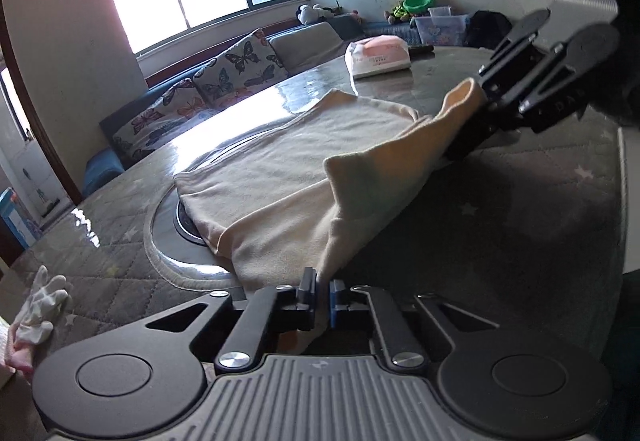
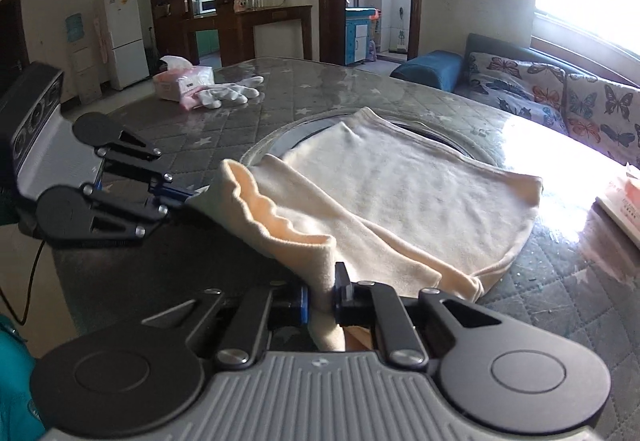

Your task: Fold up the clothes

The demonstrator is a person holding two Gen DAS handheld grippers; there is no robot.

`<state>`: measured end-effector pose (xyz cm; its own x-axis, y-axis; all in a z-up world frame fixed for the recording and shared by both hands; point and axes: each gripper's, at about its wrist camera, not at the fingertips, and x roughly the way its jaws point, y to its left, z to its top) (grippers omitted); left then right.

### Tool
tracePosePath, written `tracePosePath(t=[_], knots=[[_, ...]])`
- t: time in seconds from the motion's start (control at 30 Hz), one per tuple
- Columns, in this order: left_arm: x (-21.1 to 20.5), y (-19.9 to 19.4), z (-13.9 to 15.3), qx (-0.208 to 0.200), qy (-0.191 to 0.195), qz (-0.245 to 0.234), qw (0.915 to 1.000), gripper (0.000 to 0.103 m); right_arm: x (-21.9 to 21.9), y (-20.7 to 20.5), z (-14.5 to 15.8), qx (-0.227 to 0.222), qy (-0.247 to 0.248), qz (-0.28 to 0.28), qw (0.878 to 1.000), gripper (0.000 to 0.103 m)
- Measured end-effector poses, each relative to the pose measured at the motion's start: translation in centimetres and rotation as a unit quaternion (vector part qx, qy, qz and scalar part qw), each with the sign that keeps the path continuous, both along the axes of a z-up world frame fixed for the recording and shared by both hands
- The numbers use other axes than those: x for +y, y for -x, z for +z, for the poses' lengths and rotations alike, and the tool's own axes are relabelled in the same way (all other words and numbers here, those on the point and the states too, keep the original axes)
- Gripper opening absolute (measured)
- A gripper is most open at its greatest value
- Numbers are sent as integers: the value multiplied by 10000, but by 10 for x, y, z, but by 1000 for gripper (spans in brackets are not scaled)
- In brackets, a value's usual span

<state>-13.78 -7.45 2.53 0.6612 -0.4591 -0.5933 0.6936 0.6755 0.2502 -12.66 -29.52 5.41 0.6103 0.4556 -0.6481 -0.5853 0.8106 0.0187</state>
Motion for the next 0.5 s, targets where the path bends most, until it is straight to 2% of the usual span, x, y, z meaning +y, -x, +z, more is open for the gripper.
tracePosePath(t=[0.13, 0.37, 0.5], knots=[[9, 21, 16, 99, 219, -138, 9996, 6, -3, 22, 16, -53, 11, 180, 9998, 10], [19, 70, 49, 299, 566, -461, 9969, 6, -13, 82, 52, 276, -73, 499, 9983, 10], [17, 81, 57, 267, 558, -491, 9969, 6, -13, 94, 63, 349, 17, 563, 9978, 10]])
